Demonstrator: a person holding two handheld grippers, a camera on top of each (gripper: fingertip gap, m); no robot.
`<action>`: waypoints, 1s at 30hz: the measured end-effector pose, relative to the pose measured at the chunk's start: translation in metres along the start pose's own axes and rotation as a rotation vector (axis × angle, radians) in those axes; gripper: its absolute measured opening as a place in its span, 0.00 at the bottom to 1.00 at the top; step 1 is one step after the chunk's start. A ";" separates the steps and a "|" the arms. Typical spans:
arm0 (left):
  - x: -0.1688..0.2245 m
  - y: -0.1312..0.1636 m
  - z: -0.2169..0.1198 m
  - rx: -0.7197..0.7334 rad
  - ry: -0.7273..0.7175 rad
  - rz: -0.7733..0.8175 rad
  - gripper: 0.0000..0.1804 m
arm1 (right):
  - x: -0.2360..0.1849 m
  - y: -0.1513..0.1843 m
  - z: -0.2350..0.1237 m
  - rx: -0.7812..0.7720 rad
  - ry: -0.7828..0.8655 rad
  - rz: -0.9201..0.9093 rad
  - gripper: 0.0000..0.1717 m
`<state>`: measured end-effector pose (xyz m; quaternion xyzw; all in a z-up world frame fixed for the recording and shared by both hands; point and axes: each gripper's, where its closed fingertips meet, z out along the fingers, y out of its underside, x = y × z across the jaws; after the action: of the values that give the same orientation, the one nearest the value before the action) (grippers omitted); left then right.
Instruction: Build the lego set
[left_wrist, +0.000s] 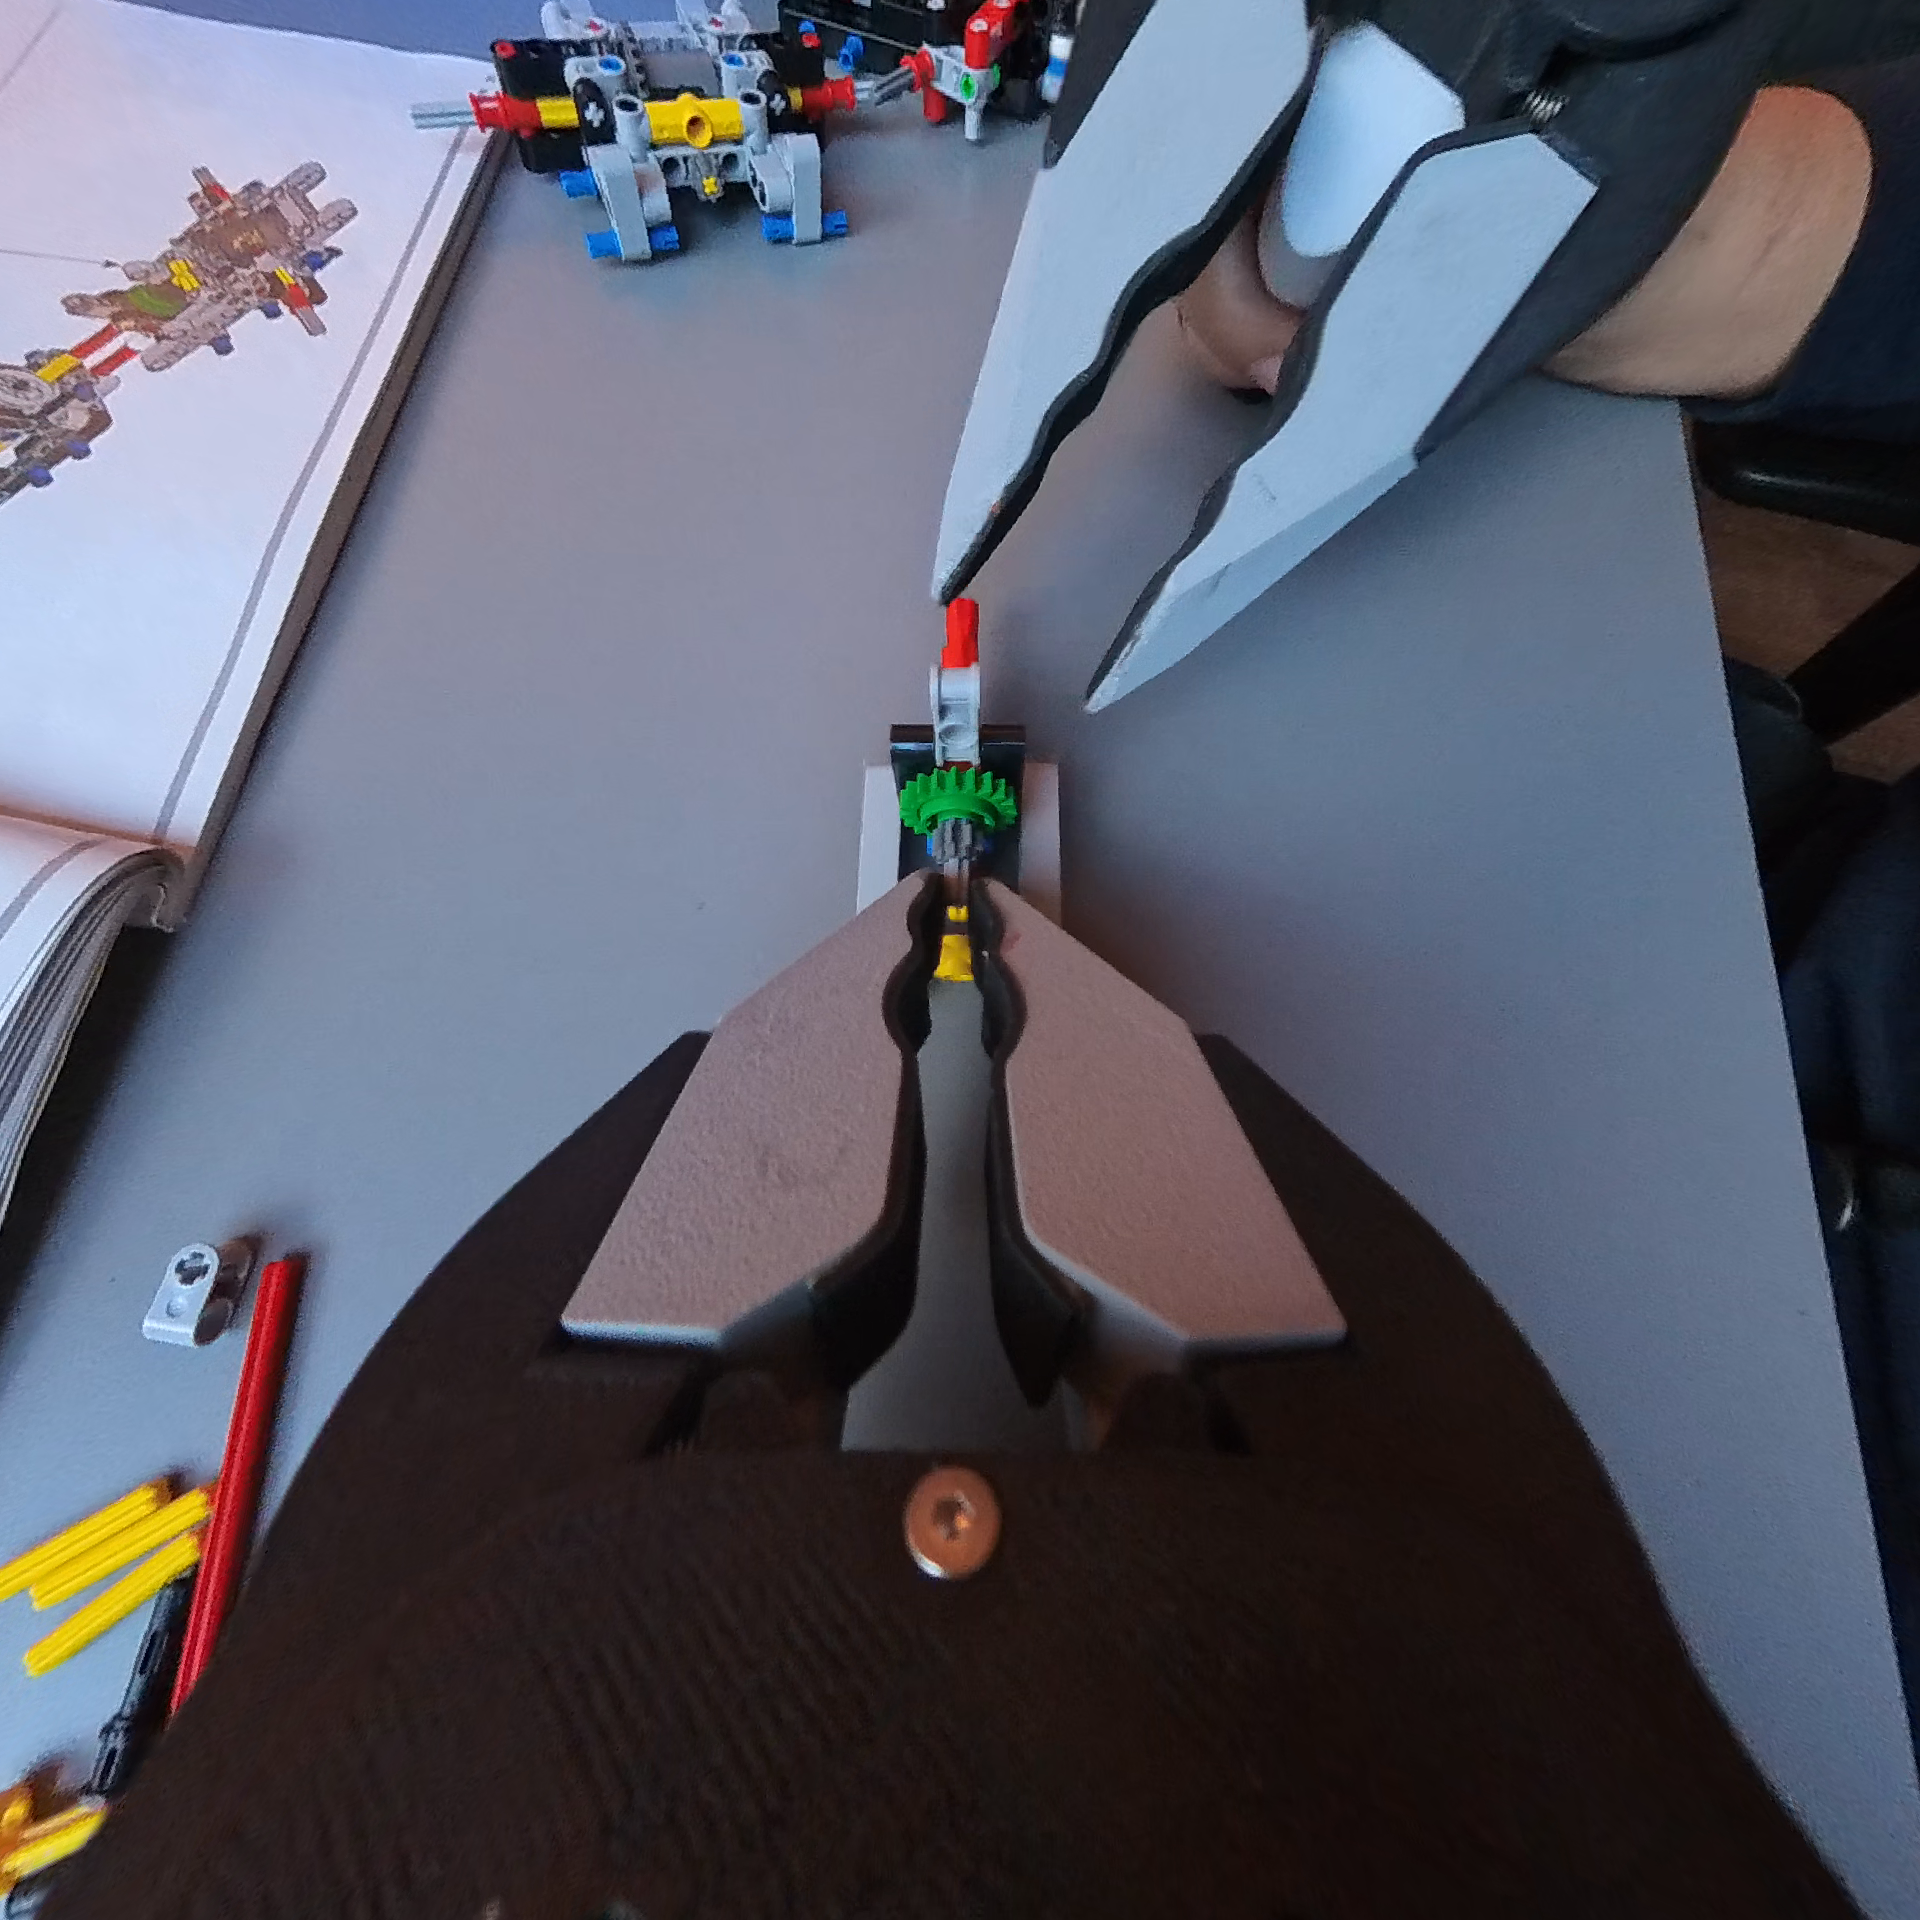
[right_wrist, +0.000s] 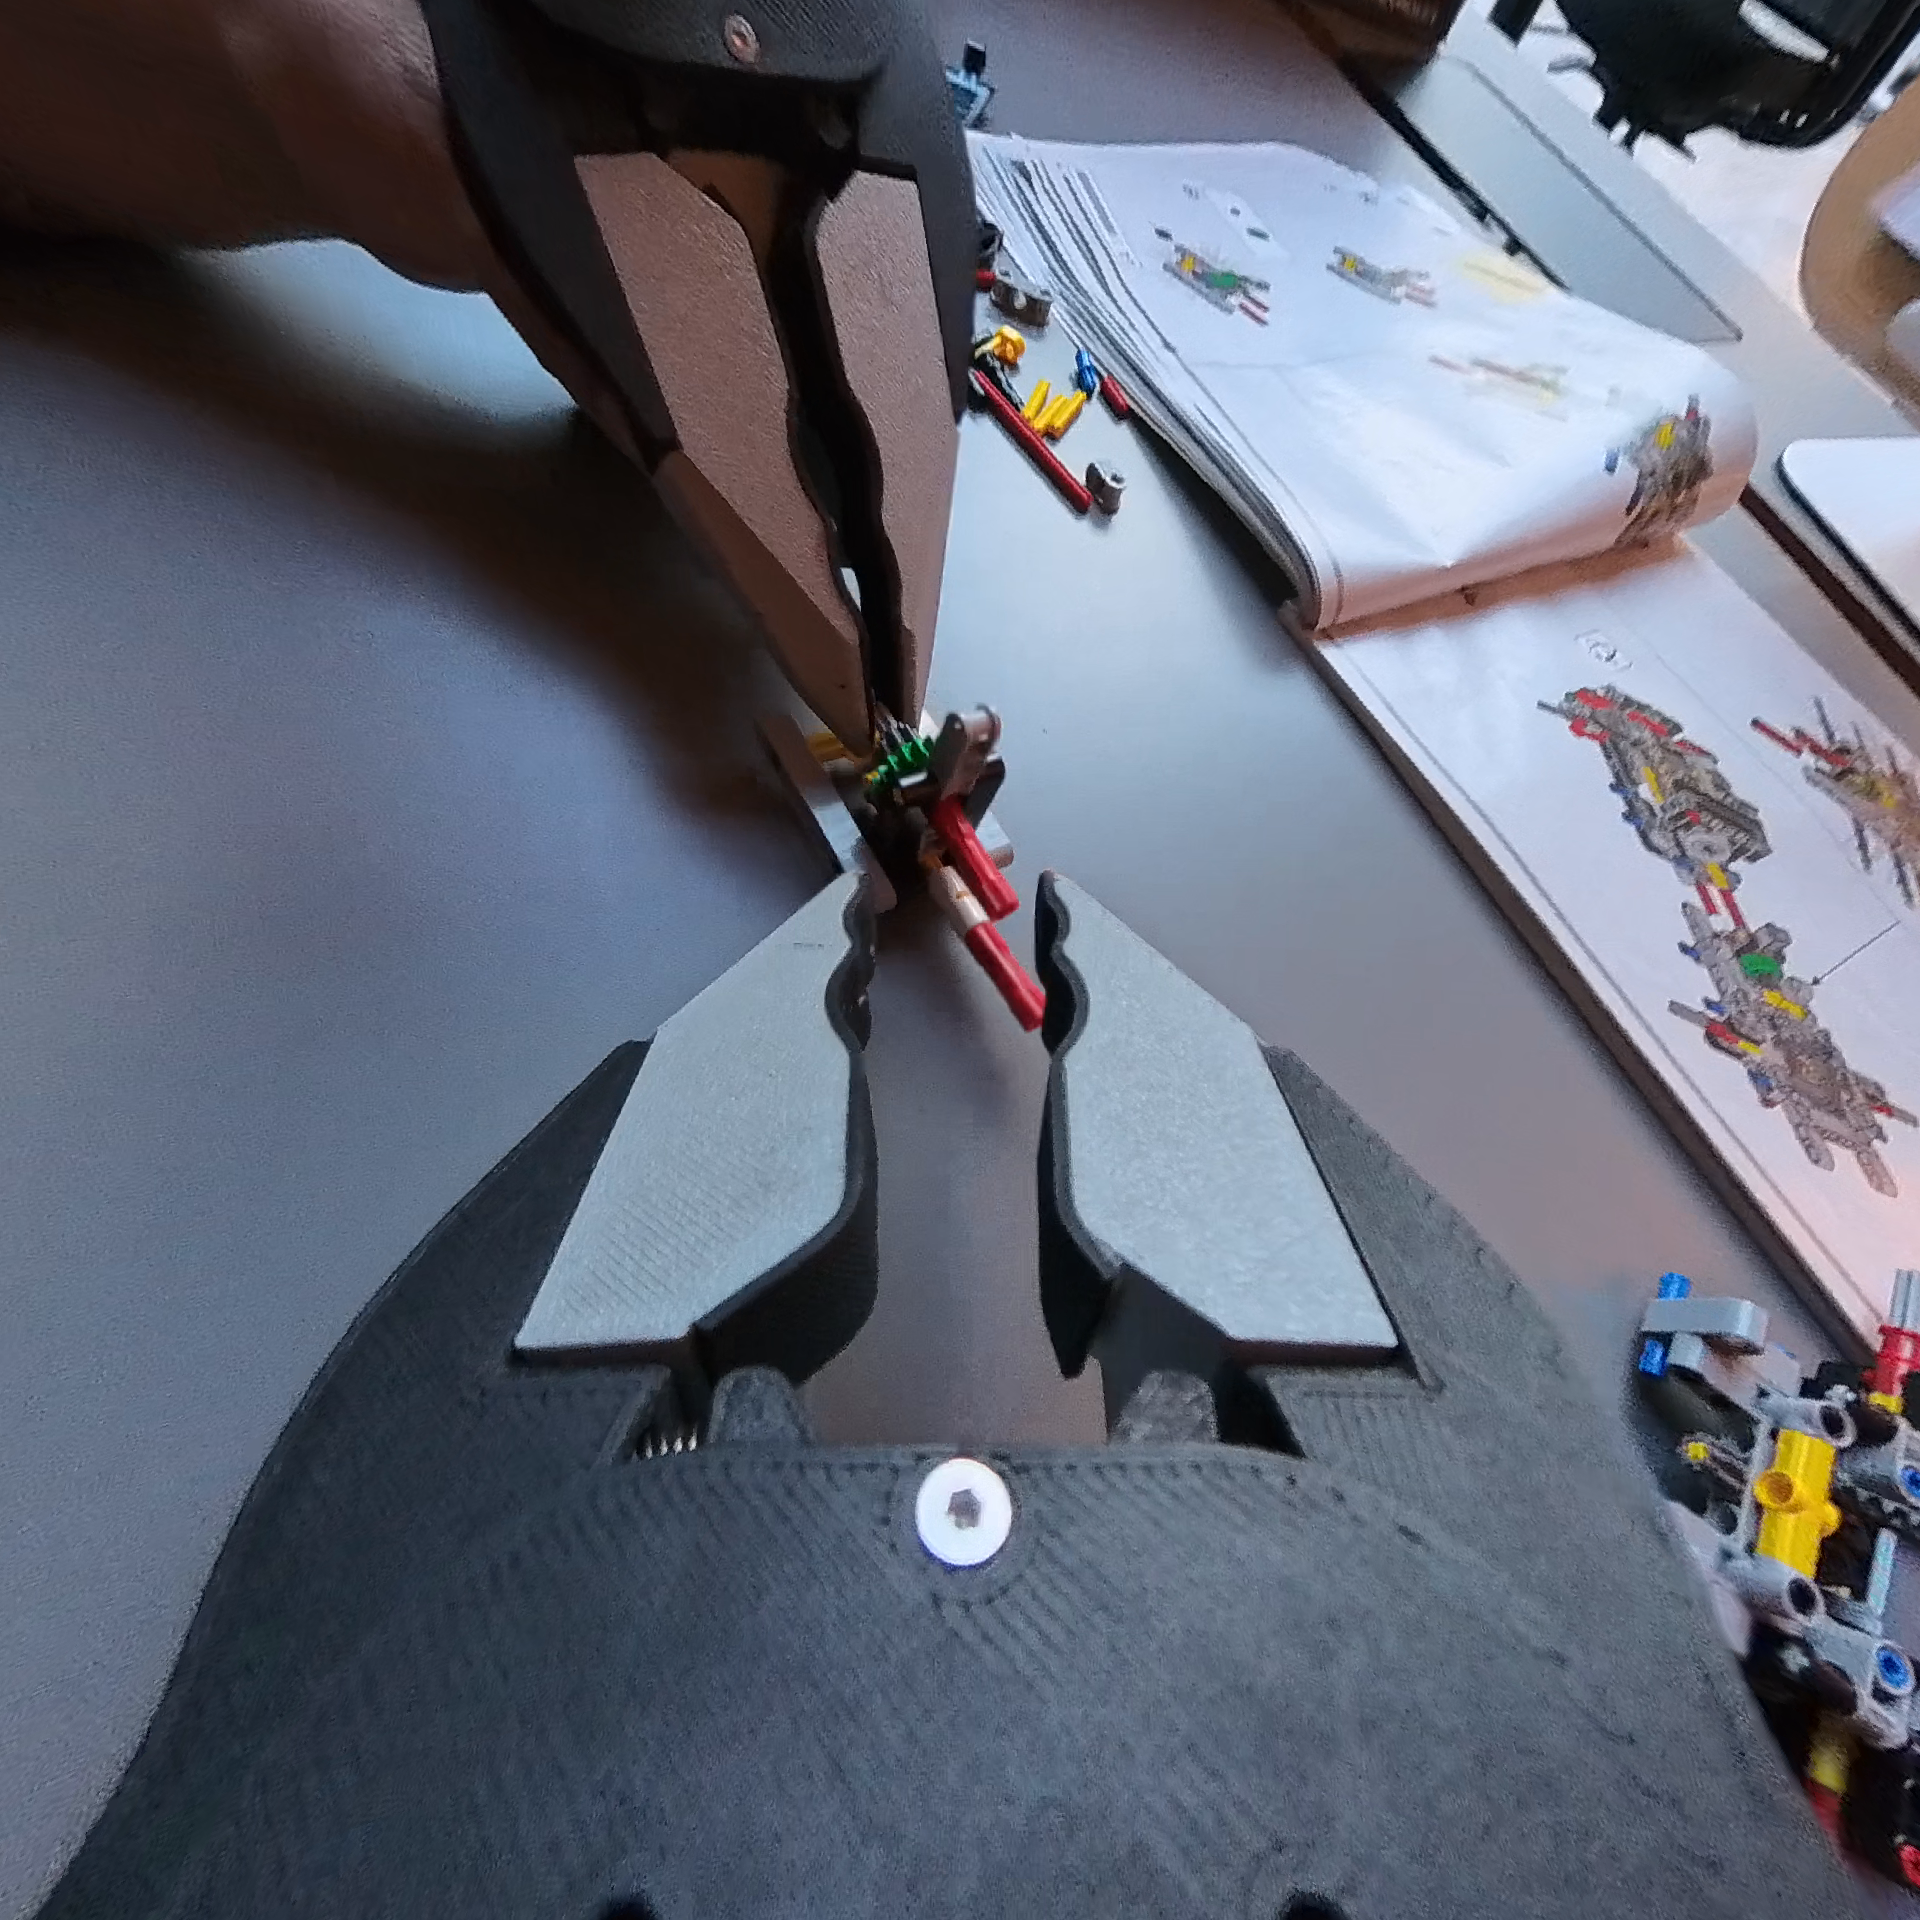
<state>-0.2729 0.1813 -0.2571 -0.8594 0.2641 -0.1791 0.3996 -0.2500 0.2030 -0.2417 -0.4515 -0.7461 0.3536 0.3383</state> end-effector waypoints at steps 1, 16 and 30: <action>0.001 -0.001 0.000 0.003 0.001 0.009 0.00 | -0.001 -0.003 -0.001 0.009 0.005 -0.019 0.16; 0.015 -0.010 -0.007 0.022 -0.010 0.146 0.00 | -0.023 -0.024 0.019 -0.333 0.005 -0.488 0.00; 0.023 -0.010 -0.010 -0.008 -0.021 0.185 0.00 | -0.029 -0.020 0.018 -0.429 0.015 -0.537 0.03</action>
<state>-0.2570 0.1672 -0.2406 -0.8348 0.3389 -0.1312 0.4136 -0.2630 0.1661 -0.2399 -0.3025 -0.8933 0.0836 0.3218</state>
